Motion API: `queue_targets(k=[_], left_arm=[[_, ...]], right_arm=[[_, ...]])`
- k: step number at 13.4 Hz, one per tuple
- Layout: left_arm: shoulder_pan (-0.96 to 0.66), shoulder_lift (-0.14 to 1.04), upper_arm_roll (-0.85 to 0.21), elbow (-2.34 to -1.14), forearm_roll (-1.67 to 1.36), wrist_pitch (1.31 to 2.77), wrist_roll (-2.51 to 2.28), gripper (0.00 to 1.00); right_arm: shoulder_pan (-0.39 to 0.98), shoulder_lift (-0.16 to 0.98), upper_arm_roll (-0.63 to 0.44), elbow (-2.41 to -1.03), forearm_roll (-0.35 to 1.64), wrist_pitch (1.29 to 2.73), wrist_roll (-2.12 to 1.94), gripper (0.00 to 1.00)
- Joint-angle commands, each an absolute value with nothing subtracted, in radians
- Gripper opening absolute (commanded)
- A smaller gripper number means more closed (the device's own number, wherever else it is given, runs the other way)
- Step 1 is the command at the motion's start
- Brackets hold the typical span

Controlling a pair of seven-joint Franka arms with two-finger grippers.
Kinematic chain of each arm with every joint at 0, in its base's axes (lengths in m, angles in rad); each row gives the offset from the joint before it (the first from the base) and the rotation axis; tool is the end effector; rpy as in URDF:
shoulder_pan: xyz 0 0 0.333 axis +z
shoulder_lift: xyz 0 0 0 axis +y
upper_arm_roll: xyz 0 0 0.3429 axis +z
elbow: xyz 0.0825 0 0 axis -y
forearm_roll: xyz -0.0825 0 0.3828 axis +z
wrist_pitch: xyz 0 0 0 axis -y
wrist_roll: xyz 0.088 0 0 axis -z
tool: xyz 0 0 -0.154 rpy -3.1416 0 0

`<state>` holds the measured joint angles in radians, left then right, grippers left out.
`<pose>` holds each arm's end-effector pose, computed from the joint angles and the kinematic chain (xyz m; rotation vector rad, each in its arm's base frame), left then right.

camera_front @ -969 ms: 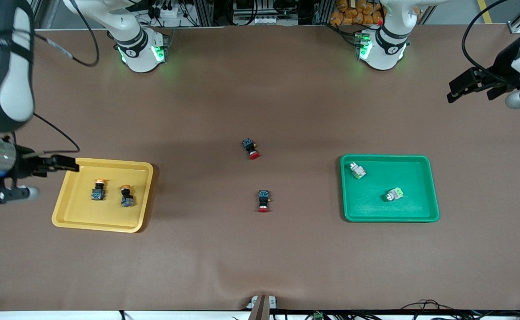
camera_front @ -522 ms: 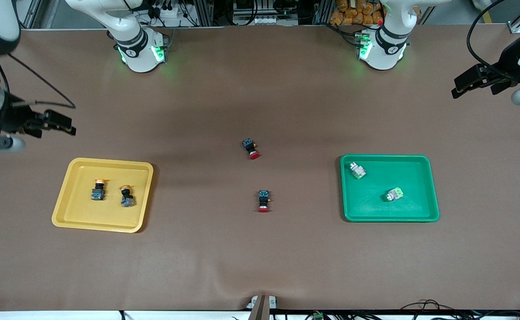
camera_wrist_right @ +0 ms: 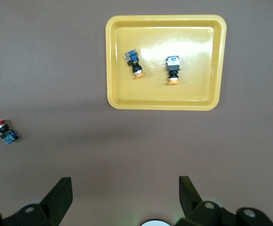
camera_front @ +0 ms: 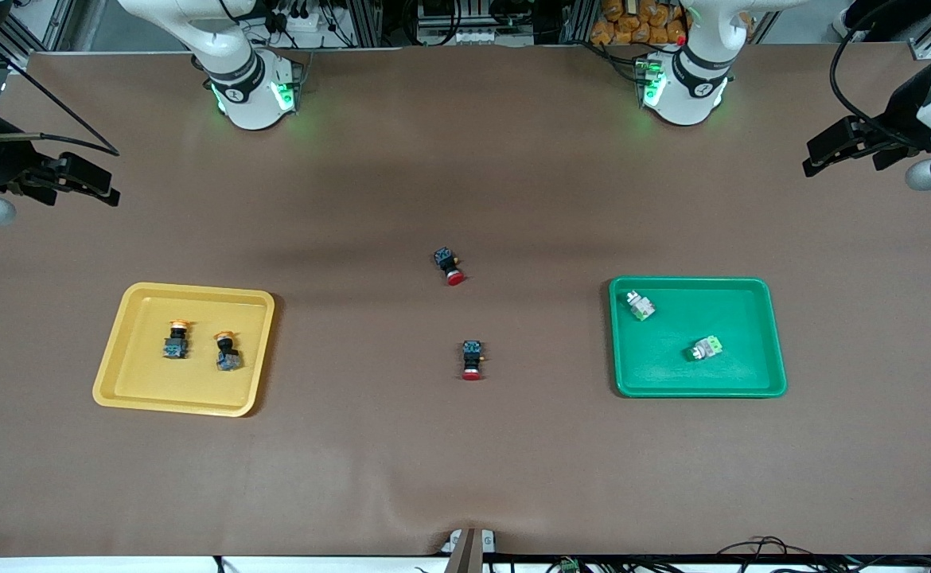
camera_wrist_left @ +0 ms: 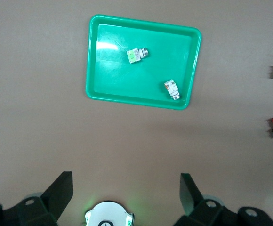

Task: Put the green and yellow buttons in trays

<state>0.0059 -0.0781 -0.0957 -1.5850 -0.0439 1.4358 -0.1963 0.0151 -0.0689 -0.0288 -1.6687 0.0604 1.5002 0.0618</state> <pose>0.5063 -0.0549 0.6281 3.1095 0.1598 -0.1182 0.5161 0.0021 0.5904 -3.0756 0.1140 0.1557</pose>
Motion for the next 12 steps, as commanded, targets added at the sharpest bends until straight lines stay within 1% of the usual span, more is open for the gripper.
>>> queue_targets(k=[1, 4, 9, 12], left_arm=[[-0.003, -0.08, -0.1, -1.589, -0.003, 1.44, -0.179, 1.0], [0.001, -0.097, -0.15, -1.592, 0.037, 1.443, -0.187, 1.0], [0.017, -0.098, -0.149, -1.603, 0.009, 1.46, -0.184, 1.0], [0.018, -0.089, -0.147, -1.589, 0.014, 1.463, -0.175, 1.0]], right_arm=[[-0.011, -0.092, -0.006, -1.661, 0.041, 1.454, 0.126, 1.0], [-0.02, -0.092, -0.003, -1.657, 0.034, 1.457, 0.126, 1.0], [-0.018, -0.091, -0.003, -1.635, -0.009, 1.488, 0.084, 1.0], [-0.002, -0.091, -0.012, -1.638, -0.012, 1.493, 0.084, 1.0]])
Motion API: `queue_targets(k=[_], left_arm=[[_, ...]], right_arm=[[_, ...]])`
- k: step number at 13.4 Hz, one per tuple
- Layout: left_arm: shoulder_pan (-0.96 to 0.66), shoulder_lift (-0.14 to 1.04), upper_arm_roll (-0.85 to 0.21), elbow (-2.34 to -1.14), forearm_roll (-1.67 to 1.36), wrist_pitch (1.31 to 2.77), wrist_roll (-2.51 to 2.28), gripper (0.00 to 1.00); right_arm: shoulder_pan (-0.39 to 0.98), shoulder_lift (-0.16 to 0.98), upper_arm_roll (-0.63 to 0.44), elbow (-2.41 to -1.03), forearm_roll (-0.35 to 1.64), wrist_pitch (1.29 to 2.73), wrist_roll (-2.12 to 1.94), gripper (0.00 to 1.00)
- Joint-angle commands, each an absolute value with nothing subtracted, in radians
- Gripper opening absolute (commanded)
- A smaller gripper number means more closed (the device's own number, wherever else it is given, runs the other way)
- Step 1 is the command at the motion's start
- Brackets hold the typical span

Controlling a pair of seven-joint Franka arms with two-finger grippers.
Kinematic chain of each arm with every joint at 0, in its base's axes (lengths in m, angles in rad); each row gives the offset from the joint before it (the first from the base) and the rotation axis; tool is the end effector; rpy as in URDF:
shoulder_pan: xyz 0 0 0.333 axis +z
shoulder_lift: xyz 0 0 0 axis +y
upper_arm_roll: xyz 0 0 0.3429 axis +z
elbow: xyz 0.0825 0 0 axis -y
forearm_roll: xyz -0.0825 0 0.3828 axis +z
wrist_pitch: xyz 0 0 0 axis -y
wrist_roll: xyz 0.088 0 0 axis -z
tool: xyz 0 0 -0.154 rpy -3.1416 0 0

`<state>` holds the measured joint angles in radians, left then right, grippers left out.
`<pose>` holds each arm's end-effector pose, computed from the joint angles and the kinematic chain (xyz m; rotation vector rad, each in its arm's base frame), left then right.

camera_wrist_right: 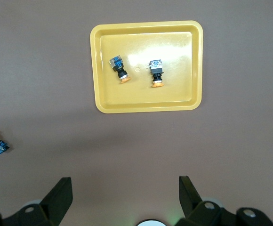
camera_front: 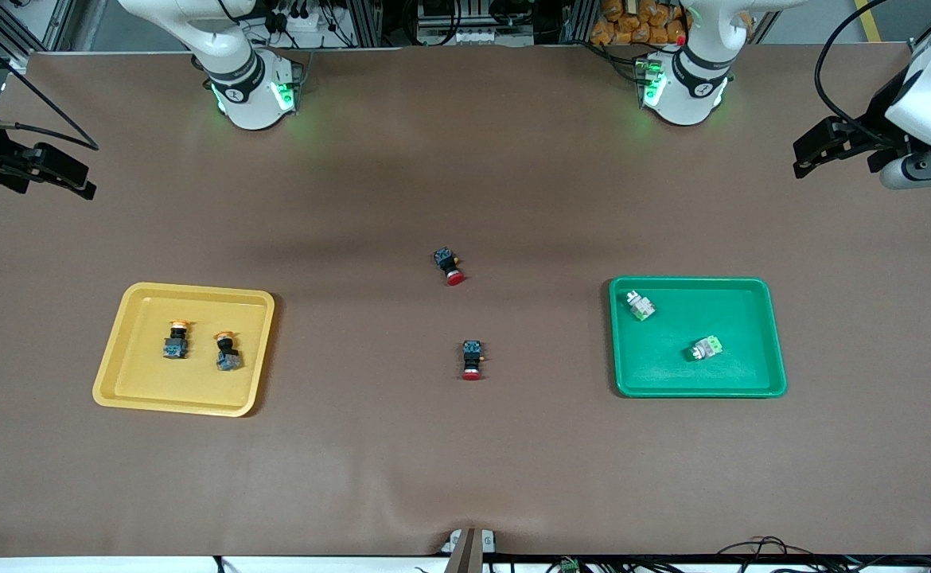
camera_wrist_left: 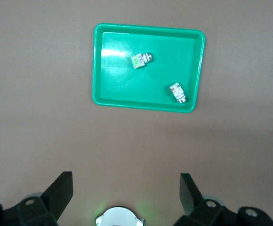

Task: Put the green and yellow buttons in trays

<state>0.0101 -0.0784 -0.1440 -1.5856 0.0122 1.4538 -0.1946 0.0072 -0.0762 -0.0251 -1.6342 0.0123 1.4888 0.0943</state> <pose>0.5073 -0.0695 0.6291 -3.1072 -0.0972 0.0772 0.5150 -0.0077 0.6089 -3.1233 0.1743 0.1091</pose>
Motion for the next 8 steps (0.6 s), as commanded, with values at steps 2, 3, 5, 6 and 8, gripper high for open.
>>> queue_targets(k=[2, 3, 5, 6, 8], left_arm=[[0.017, -0.083, -0.147, -1.571, 0.009, 1.462, -0.169, 1.0], [0.015, -0.08, -0.149, -1.569, 0.008, 1.462, -0.169, 1.0], [0.015, -0.078, -0.15, -1.562, 0.011, 1.462, -0.169, 1.0], [0.015, -0.078, -0.15, -1.562, 0.011, 1.46, -0.167, 1.0], [0.012, -0.077, -0.153, -1.562, 0.009, 1.459, -0.122, 1.0]], right_arm=[[-0.012, -0.092, -0.009, -1.638, -0.012, 1.491, 0.083, 1.0], [-0.015, -0.092, -0.008, -1.638, -0.012, 1.491, 0.083, 1.0], [-0.015, -0.094, -0.008, -1.638, -0.012, 1.49, 0.081, 1.0], [-0.015, -0.094, -0.008, -1.638, -0.012, 1.489, 0.081, 1.0], [-0.015, -0.098, -0.011, -1.64, -0.011, 1.485, 0.081, 1.0]])
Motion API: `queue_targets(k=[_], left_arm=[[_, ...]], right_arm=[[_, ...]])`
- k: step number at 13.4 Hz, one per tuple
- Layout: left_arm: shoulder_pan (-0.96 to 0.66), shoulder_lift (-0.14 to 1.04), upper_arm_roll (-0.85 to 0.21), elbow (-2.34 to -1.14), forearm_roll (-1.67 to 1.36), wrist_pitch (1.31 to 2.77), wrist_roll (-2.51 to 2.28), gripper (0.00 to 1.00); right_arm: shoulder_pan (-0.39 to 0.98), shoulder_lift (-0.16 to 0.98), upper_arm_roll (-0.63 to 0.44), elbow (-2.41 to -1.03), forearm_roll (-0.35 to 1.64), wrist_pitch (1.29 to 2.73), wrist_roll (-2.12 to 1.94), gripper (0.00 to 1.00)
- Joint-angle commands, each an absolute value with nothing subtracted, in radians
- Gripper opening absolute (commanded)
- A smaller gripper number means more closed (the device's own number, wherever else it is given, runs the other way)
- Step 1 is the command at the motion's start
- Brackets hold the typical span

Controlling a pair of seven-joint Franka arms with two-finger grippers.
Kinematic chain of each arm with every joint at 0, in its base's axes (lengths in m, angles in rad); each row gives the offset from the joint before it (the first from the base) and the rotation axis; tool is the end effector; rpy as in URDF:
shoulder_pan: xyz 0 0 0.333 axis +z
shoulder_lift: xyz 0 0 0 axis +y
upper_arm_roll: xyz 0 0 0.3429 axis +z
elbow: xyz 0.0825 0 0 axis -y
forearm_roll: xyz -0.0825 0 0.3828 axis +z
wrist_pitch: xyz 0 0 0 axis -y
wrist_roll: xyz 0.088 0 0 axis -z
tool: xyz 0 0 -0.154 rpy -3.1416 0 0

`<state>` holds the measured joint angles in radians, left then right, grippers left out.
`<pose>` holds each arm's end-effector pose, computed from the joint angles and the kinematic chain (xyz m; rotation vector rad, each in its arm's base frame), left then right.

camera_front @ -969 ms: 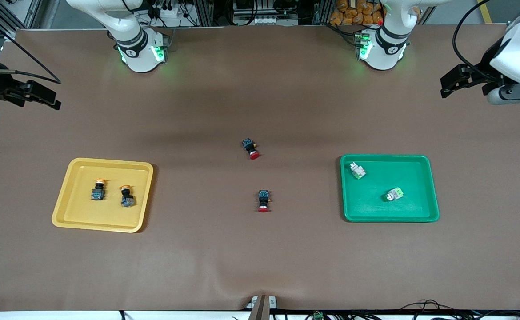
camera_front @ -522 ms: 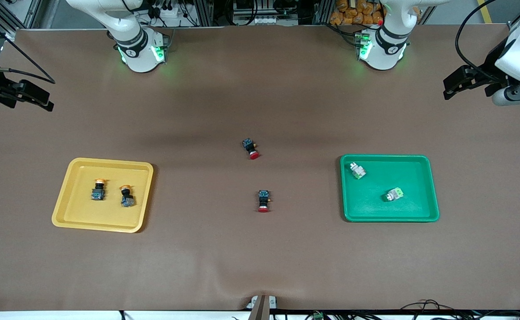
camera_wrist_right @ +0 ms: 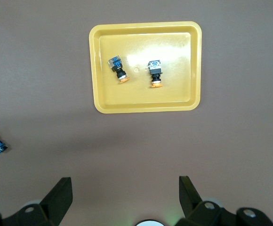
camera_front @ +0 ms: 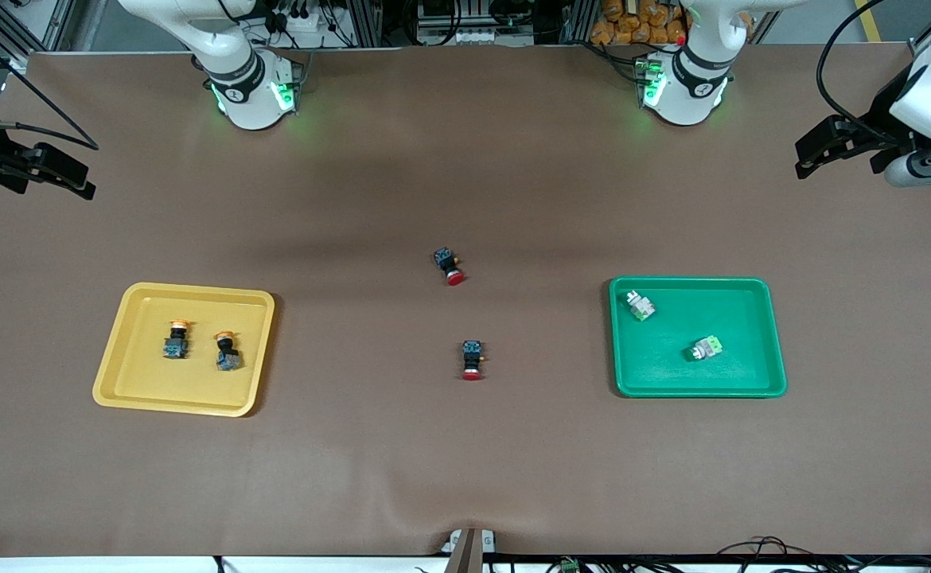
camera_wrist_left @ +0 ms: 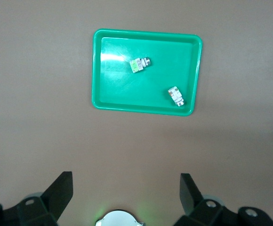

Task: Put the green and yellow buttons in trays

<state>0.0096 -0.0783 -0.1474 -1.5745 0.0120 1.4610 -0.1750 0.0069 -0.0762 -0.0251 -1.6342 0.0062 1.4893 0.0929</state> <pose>0.5087 -0.0718 0.6347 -3.1119 -0.0606 0.0497 0.5150 -0.0089 0.6089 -3.1294 0.1733 0.1081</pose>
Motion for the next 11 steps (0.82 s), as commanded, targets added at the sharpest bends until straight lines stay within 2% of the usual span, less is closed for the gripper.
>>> queue_targets(k=[1, 11], left_arm=[[0.012, -0.071, -0.153, -1.562, 0.008, 1.459, -0.124, 1.0], [0.017, -0.066, -0.15, -1.549, 0.011, 1.459, -0.133, 1.0]], right_arm=[[-0.014, -0.098, -0.011, -1.64, -0.011, 1.48, 0.078, 1.0], [-0.018, -0.094, -0.011, -1.644, -0.006, 1.48, 0.058, 1.0]])
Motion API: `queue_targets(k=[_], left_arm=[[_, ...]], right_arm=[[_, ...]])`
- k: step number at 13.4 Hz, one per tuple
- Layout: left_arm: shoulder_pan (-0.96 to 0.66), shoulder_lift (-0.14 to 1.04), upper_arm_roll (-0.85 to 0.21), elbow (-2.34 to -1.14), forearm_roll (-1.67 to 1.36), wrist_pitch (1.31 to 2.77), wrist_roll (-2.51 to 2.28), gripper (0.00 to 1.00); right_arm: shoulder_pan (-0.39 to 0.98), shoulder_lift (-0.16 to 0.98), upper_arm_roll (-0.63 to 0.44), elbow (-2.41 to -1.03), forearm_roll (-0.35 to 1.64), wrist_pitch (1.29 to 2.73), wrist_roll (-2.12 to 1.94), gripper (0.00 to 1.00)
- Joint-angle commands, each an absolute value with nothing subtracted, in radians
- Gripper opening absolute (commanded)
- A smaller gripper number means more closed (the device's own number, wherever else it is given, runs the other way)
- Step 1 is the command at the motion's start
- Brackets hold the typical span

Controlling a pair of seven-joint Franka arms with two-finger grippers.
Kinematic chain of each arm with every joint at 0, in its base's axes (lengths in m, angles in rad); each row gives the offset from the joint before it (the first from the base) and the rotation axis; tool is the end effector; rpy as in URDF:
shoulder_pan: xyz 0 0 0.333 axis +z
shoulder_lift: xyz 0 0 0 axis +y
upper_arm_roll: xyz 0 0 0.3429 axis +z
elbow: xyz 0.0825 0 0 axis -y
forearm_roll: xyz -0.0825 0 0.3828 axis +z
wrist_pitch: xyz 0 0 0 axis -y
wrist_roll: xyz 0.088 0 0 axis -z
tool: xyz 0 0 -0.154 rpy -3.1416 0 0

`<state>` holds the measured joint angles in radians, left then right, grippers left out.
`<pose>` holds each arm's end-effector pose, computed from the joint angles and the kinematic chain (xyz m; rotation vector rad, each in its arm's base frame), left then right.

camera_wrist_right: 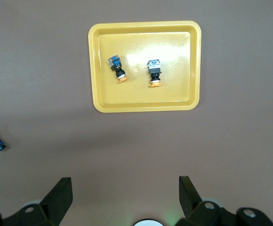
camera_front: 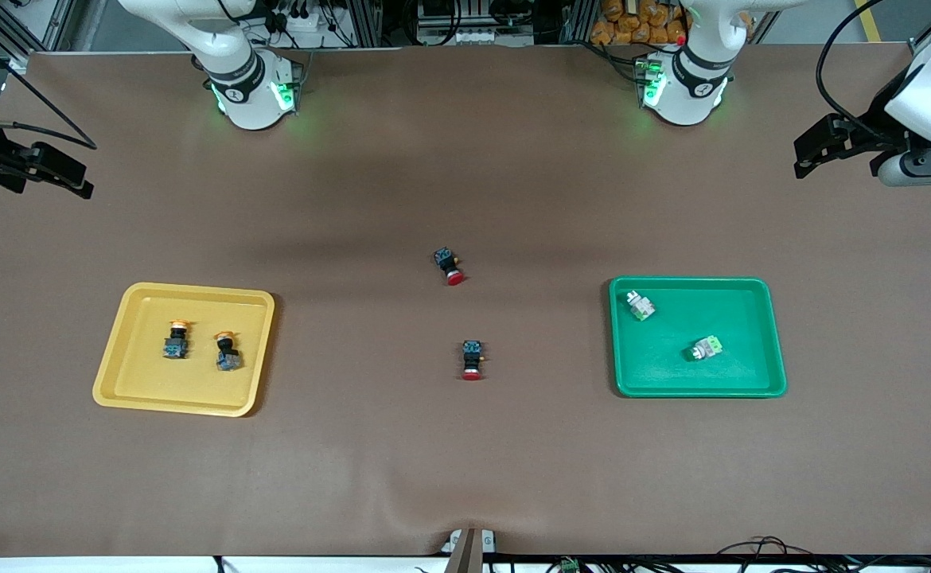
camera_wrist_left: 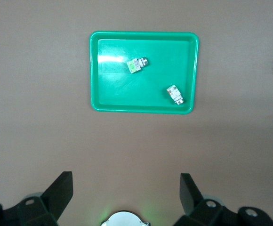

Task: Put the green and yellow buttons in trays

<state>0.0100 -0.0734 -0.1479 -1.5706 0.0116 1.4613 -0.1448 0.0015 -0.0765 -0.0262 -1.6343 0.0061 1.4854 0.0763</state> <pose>0.5104 -0.0720 0.6340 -3.1138 -0.0133 0.0517 0.5142 -0.0122 0.6087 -3.1294 0.1575 0.1138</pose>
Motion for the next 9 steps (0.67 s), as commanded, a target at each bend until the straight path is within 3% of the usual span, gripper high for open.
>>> queue_targets(k=[1, 9], left_arm=[[0.017, -0.066, -0.149, -1.548, 0.009, 1.46, -0.133, 1.0], [0.017, -0.063, -0.147, -1.528, 0.009, 1.465, -0.135, 1.0]], right_arm=[[-0.018, -0.094, -0.011, -1.644, -0.006, 1.48, 0.058, 1.0], [-0.023, -0.091, -0.008, -1.644, -0.003, 1.48, 0.057, 1.0]])
